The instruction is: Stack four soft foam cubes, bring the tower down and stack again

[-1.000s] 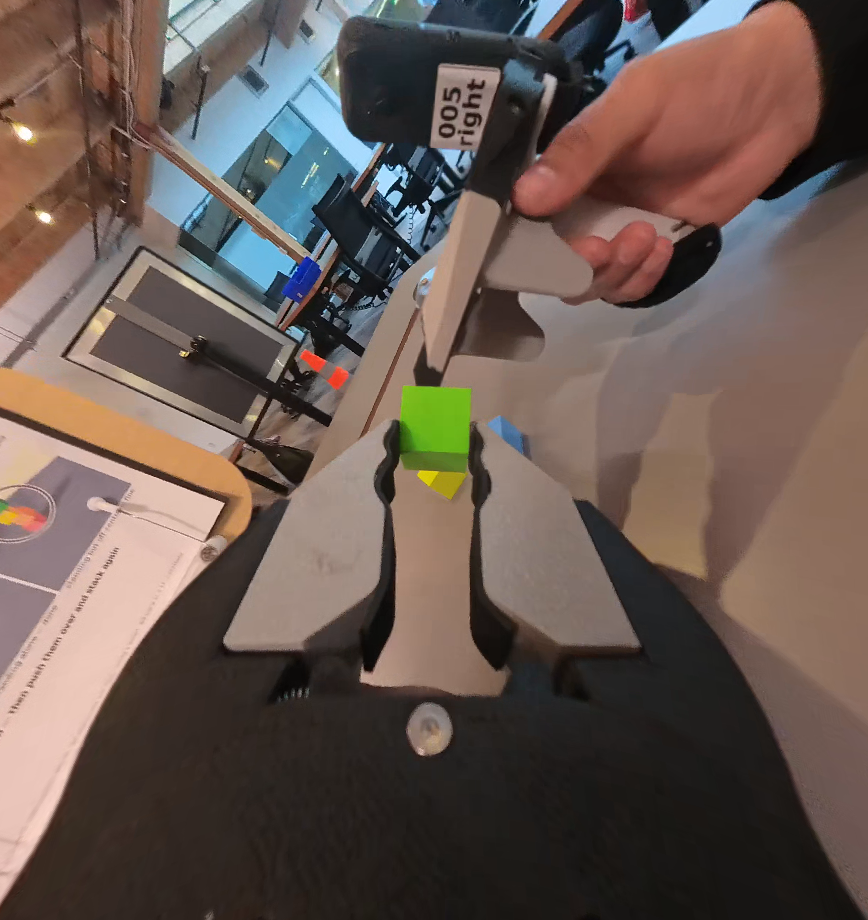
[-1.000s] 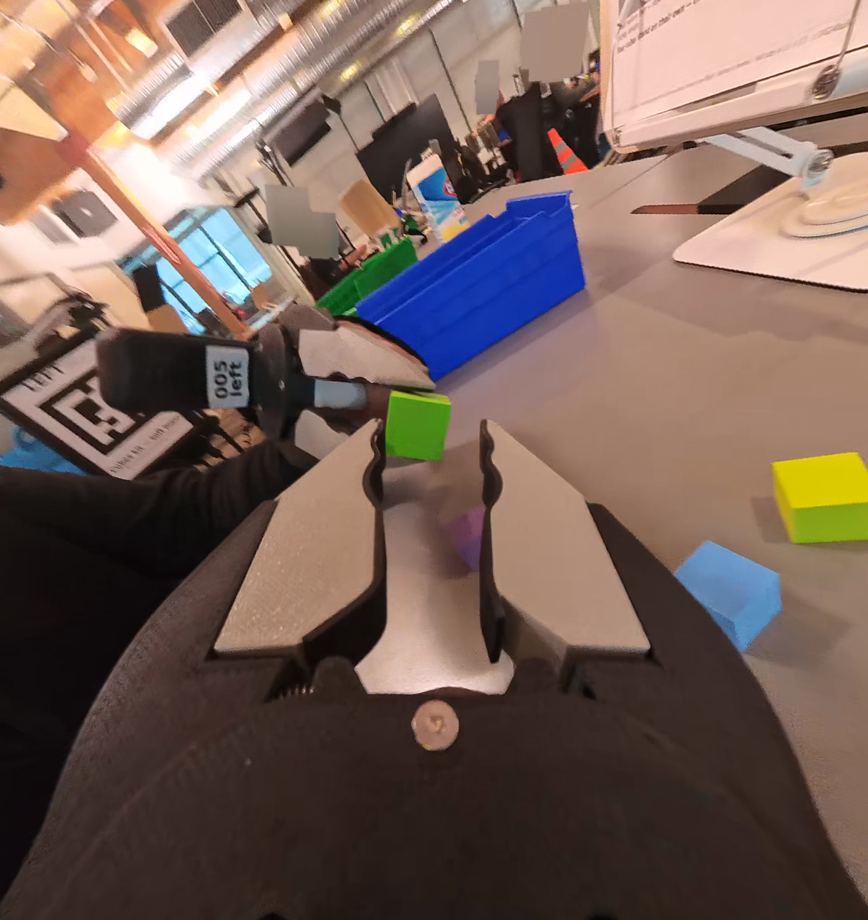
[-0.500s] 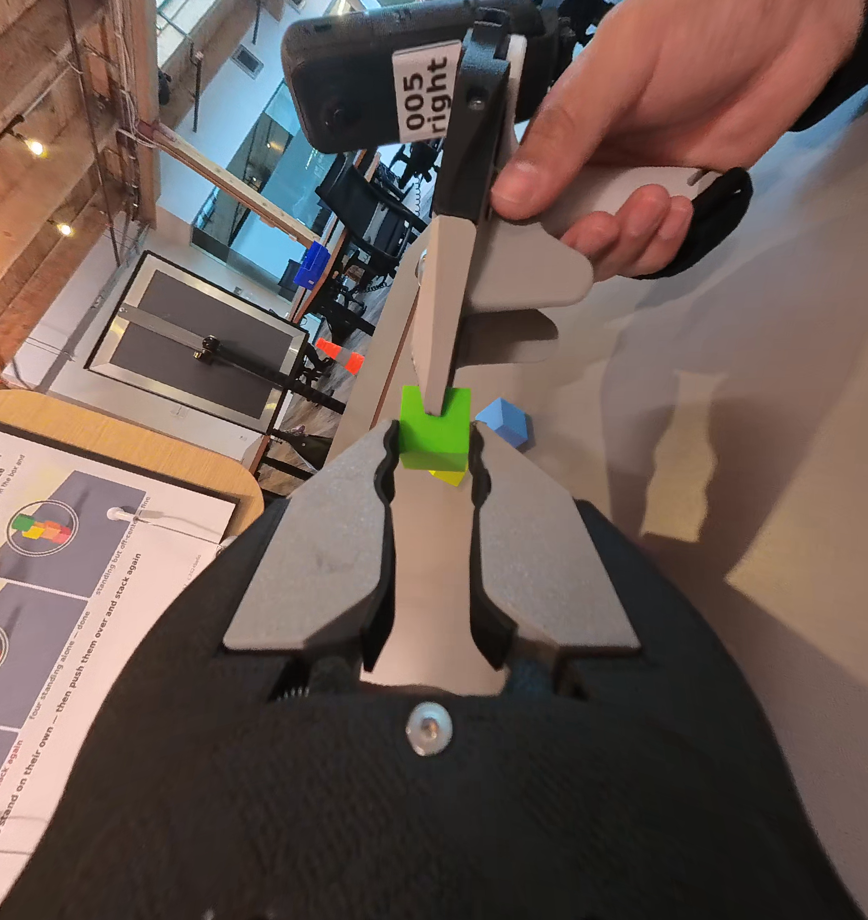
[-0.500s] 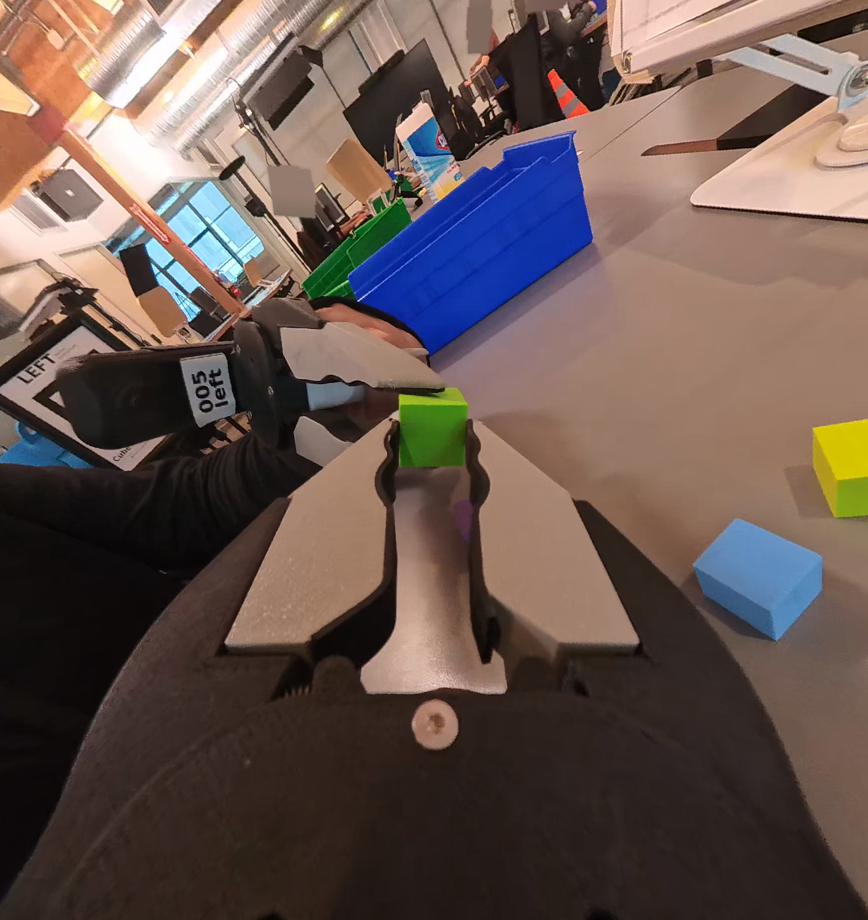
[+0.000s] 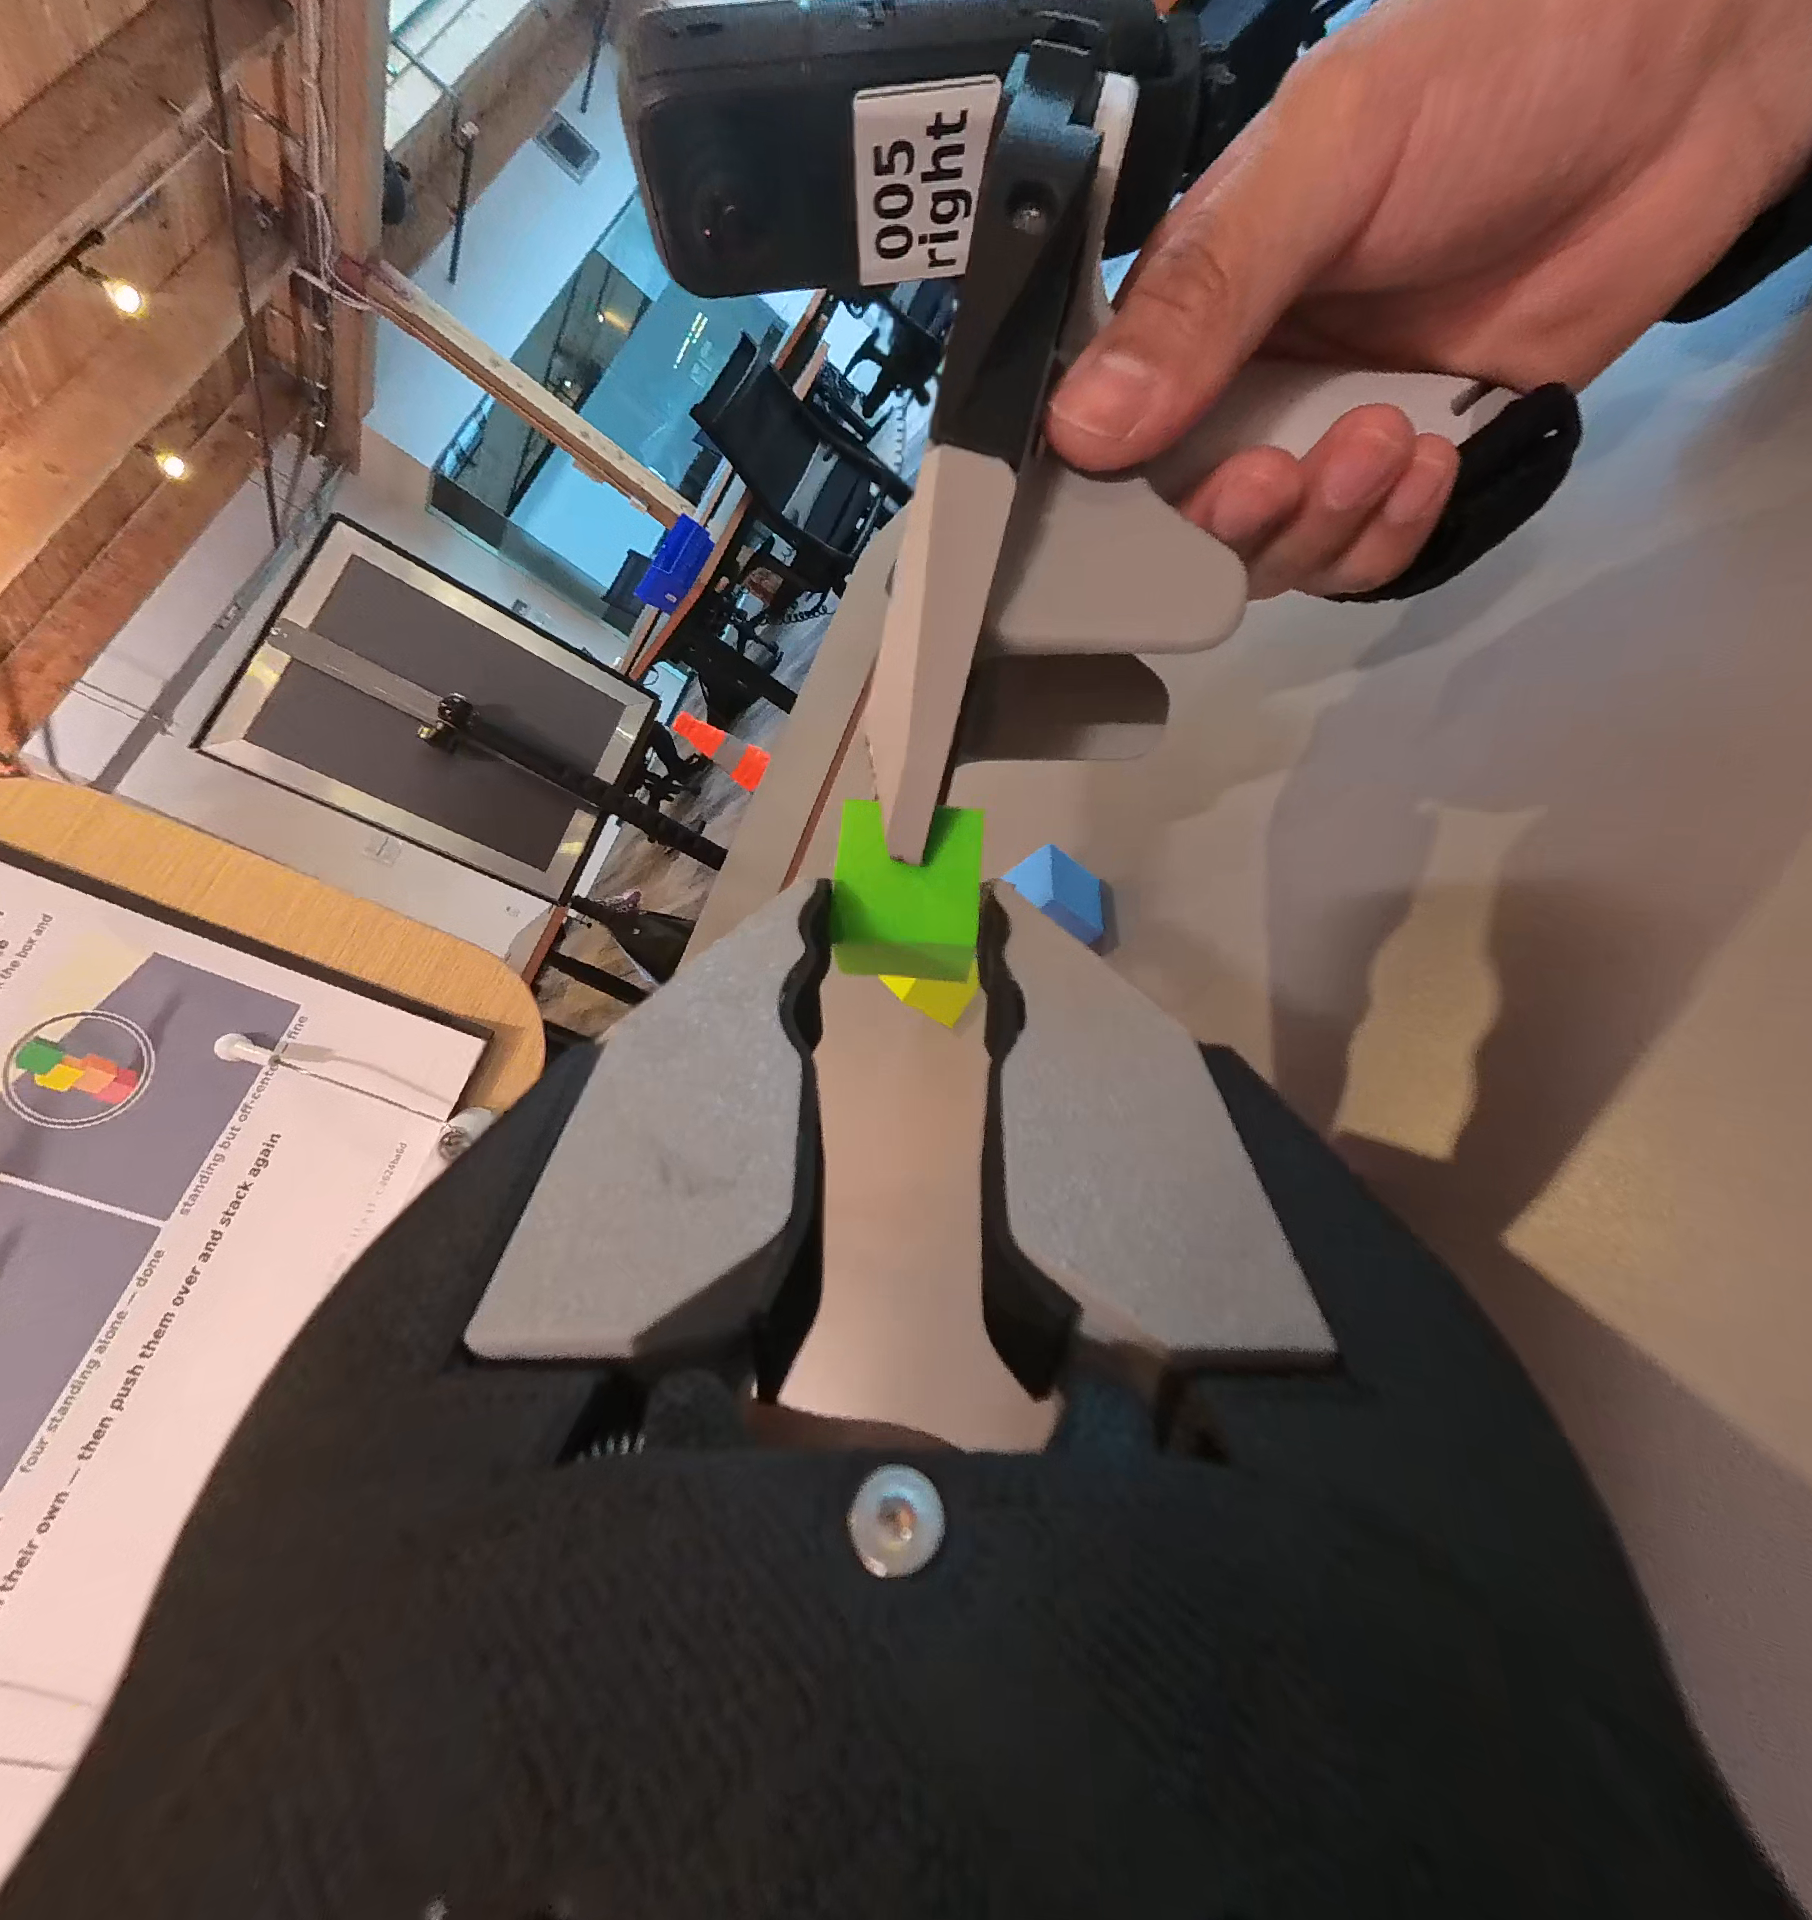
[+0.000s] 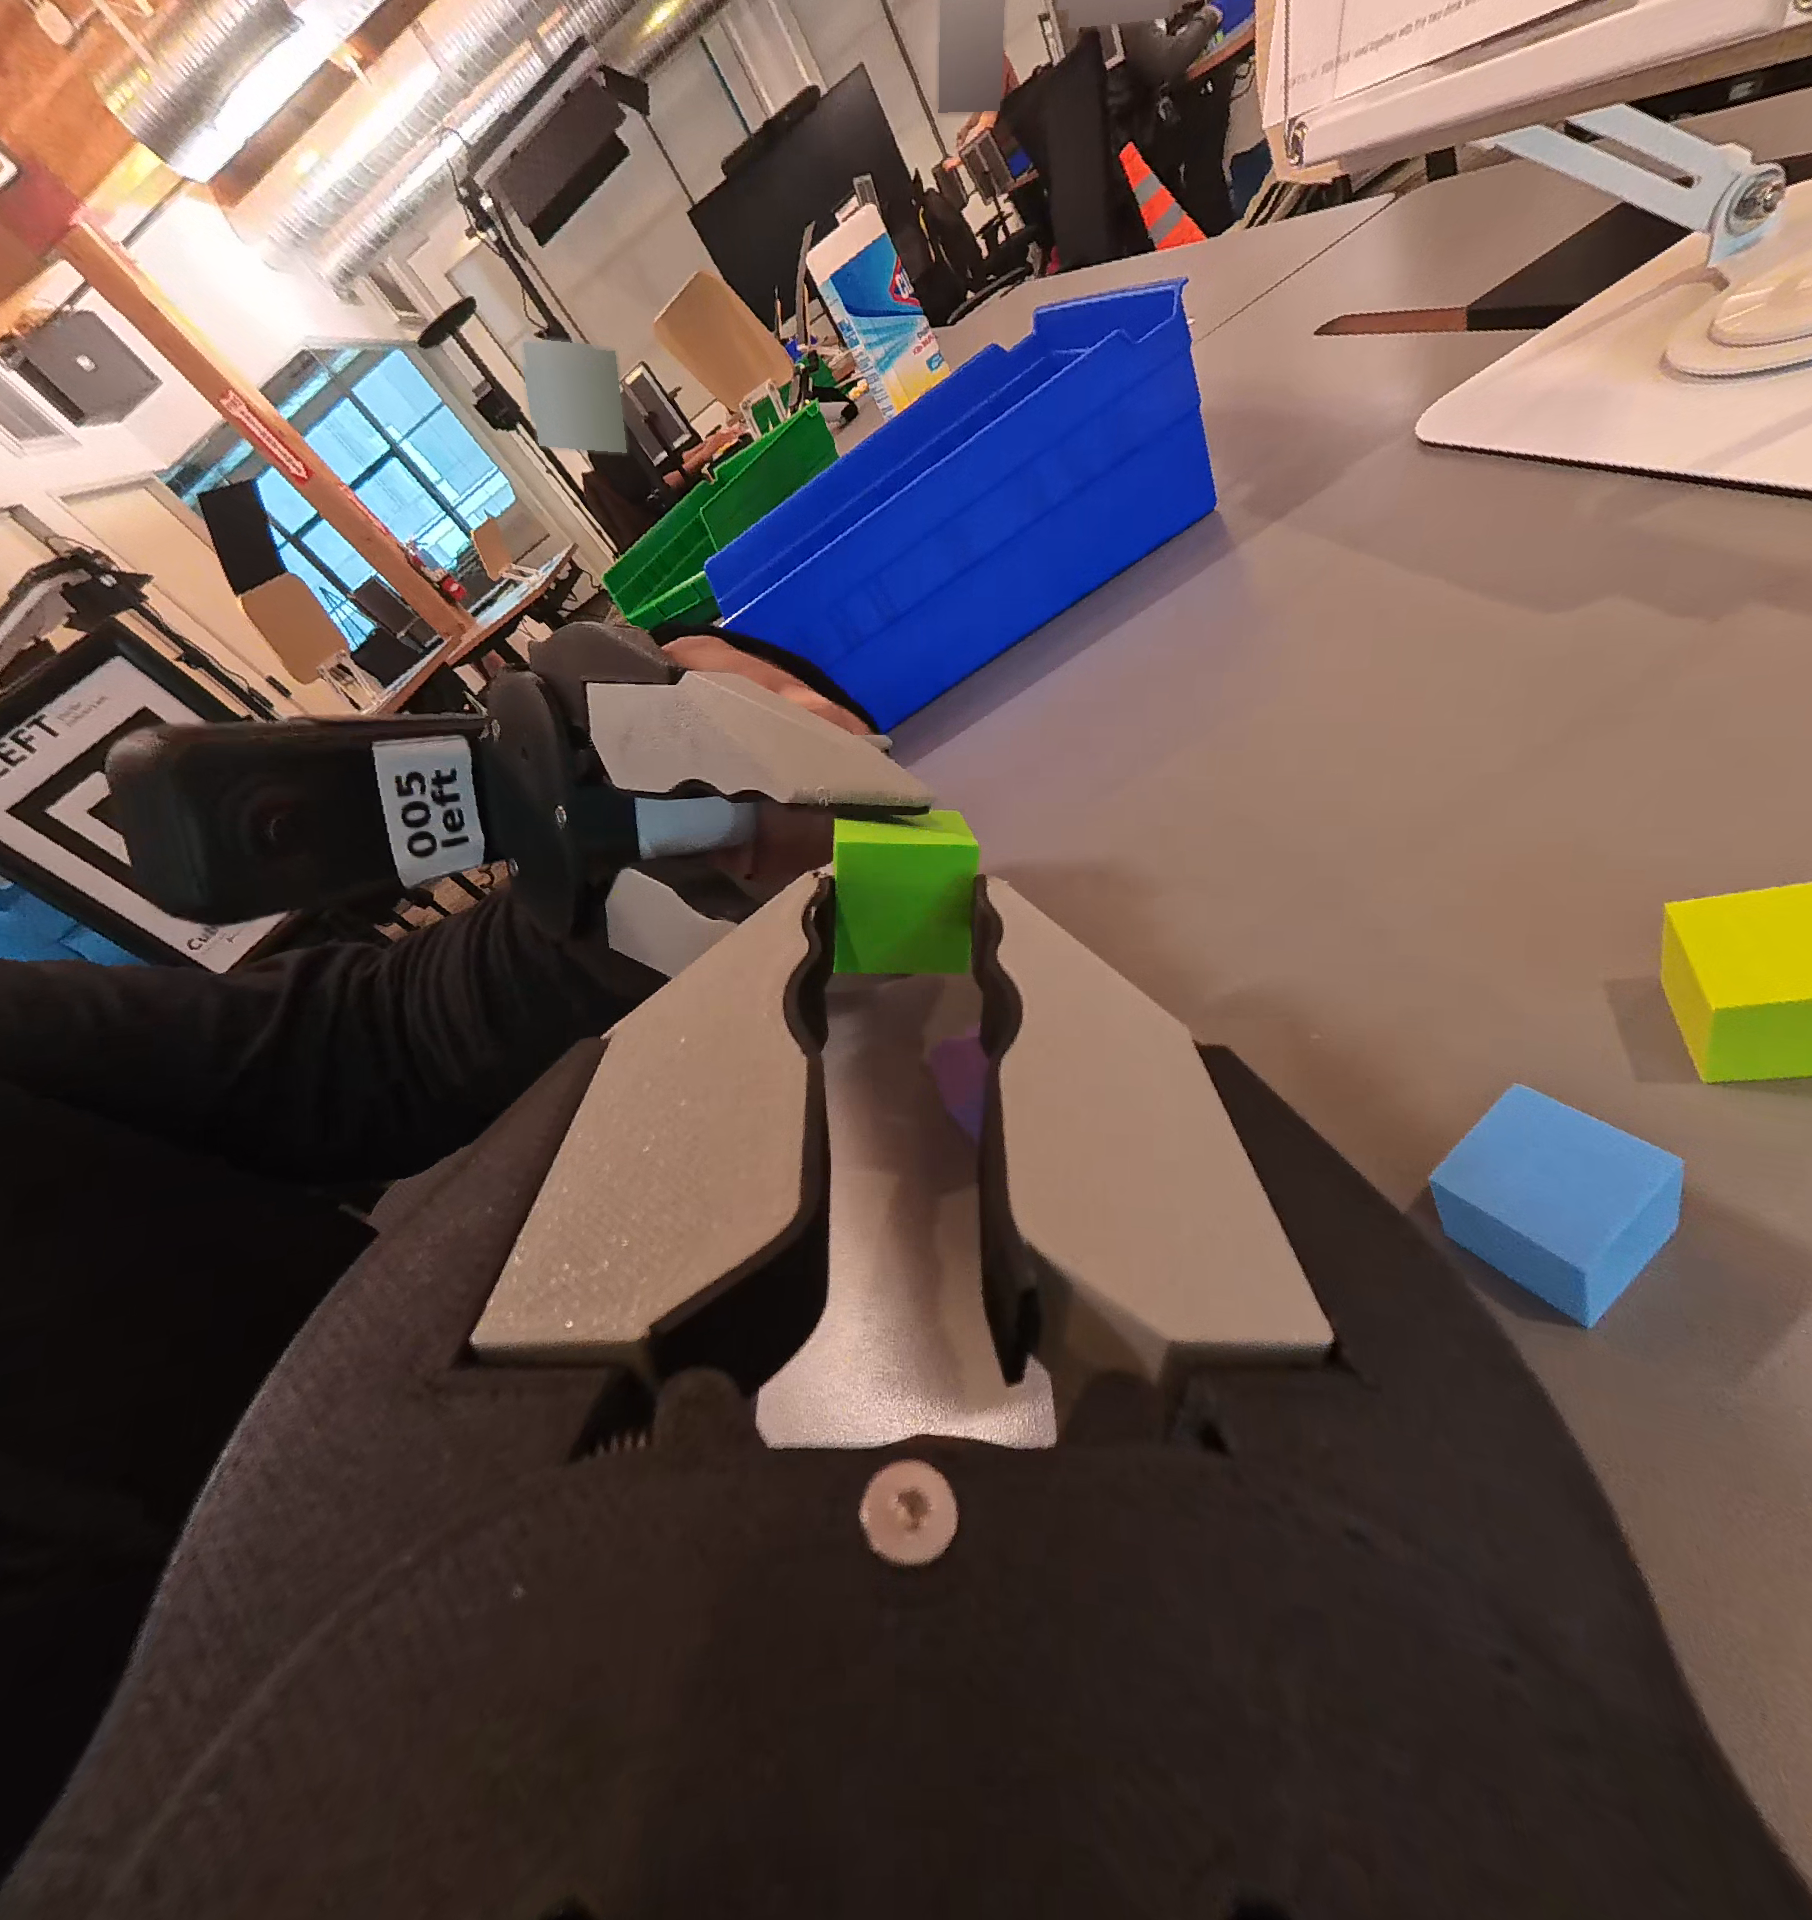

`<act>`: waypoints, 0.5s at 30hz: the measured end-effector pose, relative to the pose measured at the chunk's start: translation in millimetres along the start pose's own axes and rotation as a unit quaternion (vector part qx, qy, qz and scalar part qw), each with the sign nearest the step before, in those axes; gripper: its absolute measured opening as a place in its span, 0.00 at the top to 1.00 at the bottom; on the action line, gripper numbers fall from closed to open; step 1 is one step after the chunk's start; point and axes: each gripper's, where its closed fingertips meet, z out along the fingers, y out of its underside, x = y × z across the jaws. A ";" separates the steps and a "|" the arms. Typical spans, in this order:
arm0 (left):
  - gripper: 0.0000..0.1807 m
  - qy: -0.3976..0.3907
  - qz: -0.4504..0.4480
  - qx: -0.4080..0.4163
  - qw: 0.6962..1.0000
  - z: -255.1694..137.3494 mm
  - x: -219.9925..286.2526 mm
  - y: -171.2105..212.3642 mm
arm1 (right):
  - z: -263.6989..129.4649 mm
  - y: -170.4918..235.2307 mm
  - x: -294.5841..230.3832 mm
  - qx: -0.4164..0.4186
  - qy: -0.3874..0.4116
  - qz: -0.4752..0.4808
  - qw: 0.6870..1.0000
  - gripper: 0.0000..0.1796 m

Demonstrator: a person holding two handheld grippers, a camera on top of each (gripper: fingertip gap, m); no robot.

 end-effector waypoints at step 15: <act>1.00 0.004 -0.224 -0.218 0.950 -17.9 -31.4 115.7 | -7.8 19.3 0.0 -0.116 0.052 -0.170 0.977 0.87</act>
